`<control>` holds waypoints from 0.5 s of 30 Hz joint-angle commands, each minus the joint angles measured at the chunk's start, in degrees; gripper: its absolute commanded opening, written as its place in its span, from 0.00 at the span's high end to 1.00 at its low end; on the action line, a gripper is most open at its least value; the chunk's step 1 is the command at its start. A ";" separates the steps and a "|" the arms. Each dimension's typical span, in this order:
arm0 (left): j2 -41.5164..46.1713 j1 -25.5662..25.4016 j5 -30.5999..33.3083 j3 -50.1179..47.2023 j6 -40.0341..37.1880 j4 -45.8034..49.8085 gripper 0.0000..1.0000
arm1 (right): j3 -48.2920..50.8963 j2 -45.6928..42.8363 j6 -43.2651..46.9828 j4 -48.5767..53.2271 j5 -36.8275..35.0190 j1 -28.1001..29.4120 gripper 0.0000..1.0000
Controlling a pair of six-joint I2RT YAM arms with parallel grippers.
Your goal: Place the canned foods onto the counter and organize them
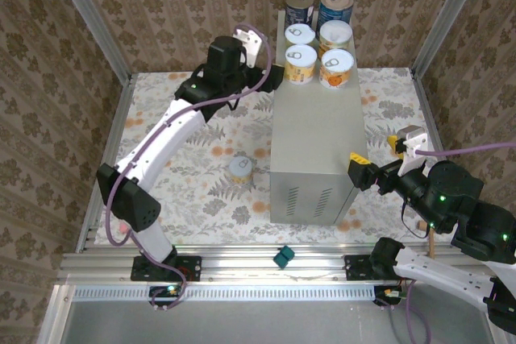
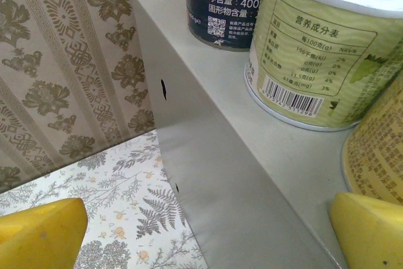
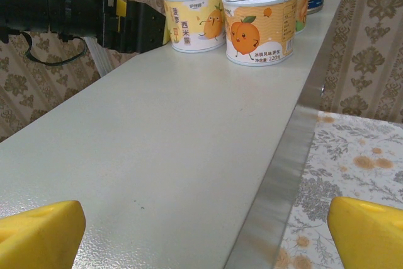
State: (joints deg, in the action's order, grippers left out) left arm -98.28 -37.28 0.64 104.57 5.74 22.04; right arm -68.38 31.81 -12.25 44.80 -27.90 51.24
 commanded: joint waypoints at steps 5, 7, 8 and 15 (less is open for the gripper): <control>-2.61 0.96 0.22 1.55 -1.08 4.64 0.00 | -0.61 -0.26 -1.13 -0.58 -1.02 -0.26 0.00; -2.29 0.89 0.75 1.28 -0.91 4.61 0.00 | -0.53 -0.36 -1.20 -0.57 -1.02 -0.26 0.00; -2.06 0.89 1.20 0.95 -0.78 4.52 0.00 | -0.53 -0.35 -1.24 -0.50 -1.06 -0.21 0.00; 0.44 1.33 2.47 -2.13 0.52 4.24 0.00 | -0.44 -0.31 -1.20 -0.54 -1.02 -0.20 0.00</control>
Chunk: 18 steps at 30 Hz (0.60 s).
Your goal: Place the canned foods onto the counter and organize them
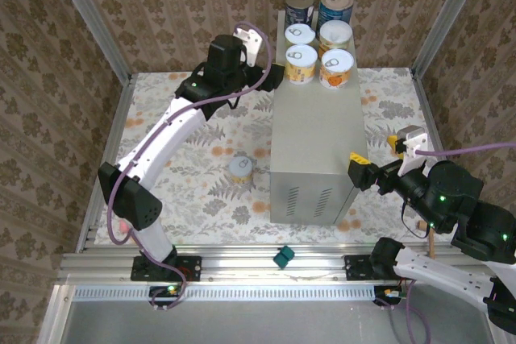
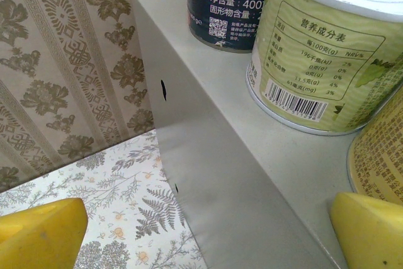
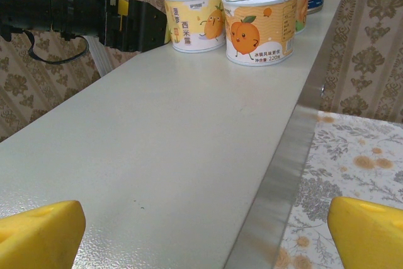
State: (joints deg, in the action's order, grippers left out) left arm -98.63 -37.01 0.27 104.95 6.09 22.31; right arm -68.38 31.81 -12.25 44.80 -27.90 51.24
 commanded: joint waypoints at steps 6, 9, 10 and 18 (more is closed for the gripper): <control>8.58 1.36 4.27 -11.65 1.21 1.91 0.00 | -1.09 0.16 -0.16 -0.20 0.64 -0.21 0.00; 13.39 1.67 4.53 -17.10 1.73 1.77 0.00 | -2.21 0.91 1.64 -0.23 2.32 -0.19 0.00; 15.08 1.68 4.60 -19.06 1.82 1.86 0.00 | -2.74 1.26 2.35 -0.22 3.14 -0.22 0.00; 25.88 1.68 5.54 -32.48 5.25 7.48 0.00 | -12.33 9.82 8.43 4.54 11.12 -0.21 0.00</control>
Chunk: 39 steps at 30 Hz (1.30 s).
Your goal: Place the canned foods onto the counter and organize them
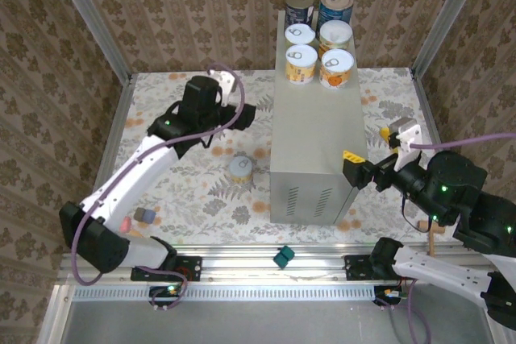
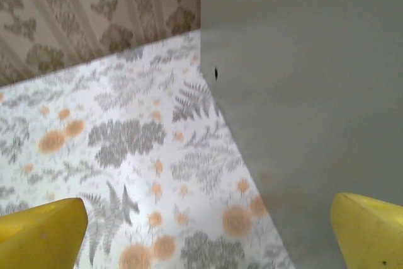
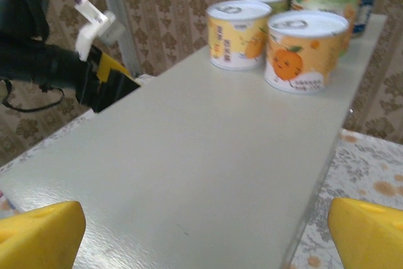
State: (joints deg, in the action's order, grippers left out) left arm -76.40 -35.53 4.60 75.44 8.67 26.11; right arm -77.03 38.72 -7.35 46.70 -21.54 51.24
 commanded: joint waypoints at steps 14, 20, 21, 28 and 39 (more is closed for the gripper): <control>10.66 -6.82 4.20 -23.76 15.44 6.75 0.00 | -18.94 20.79 7.89 12.19 17.21 5.36 0.00; 5.60 -9.28 4.29 -28.80 19.24 0.12 0.00 | -18.37 21.97 7.36 10.97 16.86 8.27 0.00; 4.25 -9.67 4.20 -29.01 19.36 -1.02 0.00 | -18.20 22.01 7.28 10.83 16.76 8.64 0.00; -3.94 -10.63 6.06 -29.02 19.58 -7.09 0.00 | -17.93 22.19 6.92 10.63 15.64 9.89 0.00; -13.29 -10.76 8.14 -26.67 18.21 -13.24 0.06 | -16.76 21.13 6.39 9.73 13.82 10.19 0.00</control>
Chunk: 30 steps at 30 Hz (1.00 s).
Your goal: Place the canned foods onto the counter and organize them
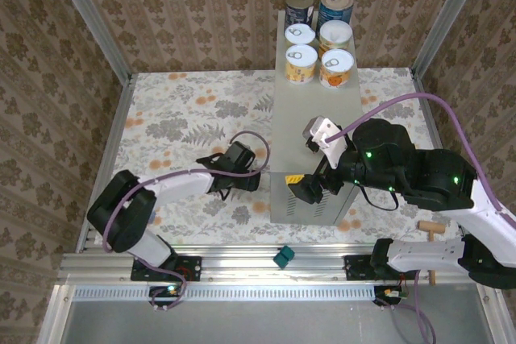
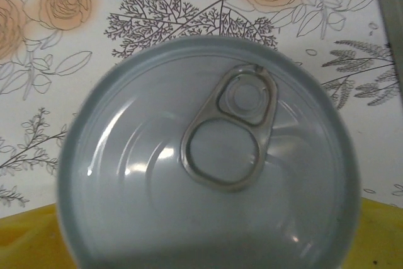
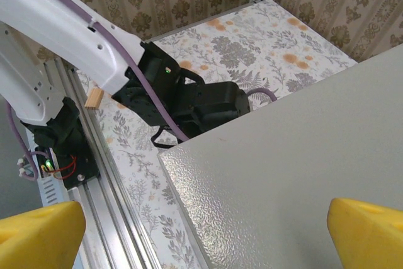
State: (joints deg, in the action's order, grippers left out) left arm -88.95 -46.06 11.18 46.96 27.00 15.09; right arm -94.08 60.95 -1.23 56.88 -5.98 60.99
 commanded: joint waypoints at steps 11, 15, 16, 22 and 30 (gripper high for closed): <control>0.40 -0.68 2.84 1.17 -2.20 -5.60 0.25 | 1.43 -1.58 -0.04 -1.54 -2.00 0.44 0.00; 3.32 -1.10 4.57 2.63 -2.58 -1.57 0.27 | 1.75 -2.13 0.09 -1.84 -2.30 0.44 0.00; 4.69 -1.15 5.06 2.90 -2.83 -0.58 0.28 | 1.78 -2.23 -0.08 -1.92 -2.28 0.44 0.00; 13.32 -1.13 6.13 7.34 -5.65 9.07 0.34 | 1.72 -2.68 -0.34 -2.18 -2.11 0.53 0.00; 22.54 -0.76 1.81 21.07 -13.09 25.81 0.34 | 2.74 -4.90 -0.86 -2.35 -3.85 0.62 0.00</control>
State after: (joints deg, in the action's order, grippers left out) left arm -69.23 -46.85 14.31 62.39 18.57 33.89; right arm -92.05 57.56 -1.54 55.59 -7.66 61.08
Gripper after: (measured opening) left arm 0.728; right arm 0.999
